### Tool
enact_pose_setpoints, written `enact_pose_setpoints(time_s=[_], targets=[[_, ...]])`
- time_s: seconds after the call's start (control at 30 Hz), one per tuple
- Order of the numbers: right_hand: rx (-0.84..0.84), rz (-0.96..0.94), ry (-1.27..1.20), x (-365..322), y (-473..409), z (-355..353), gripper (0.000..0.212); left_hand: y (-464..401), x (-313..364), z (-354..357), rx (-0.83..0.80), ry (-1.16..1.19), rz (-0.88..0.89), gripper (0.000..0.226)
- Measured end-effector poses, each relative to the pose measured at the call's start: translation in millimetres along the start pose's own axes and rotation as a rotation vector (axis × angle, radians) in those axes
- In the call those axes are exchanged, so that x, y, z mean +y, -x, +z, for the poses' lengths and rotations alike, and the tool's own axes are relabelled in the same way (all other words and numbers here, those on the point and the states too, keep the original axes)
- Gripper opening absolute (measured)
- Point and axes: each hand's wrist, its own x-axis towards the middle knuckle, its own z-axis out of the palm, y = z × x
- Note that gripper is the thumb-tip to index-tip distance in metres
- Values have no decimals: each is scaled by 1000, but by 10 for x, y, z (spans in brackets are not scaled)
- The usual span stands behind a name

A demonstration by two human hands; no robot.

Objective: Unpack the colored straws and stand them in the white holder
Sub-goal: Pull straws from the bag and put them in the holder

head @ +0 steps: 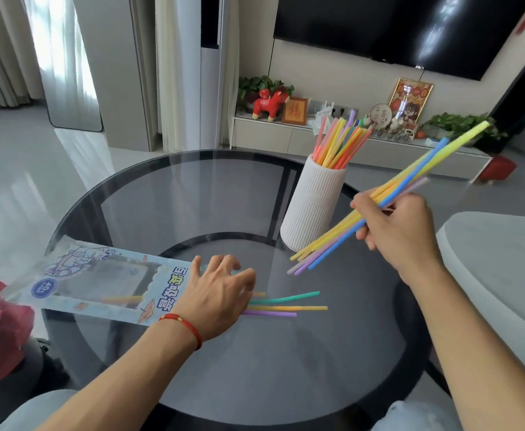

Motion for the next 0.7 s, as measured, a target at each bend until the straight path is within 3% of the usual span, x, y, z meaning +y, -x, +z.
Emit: enact_pose_setpoints(time_s=[0.2,0.5,0.7], targets=[[-218,-40,362,-208,-50,359,43,0,2,4,11,8,14,17],[-145,3,302,112,105,596,39,-13,19,-42,-58,0,4,19],[-270,72,281,227,207,627,22,-24,24,-41,-78,11,3,21]])
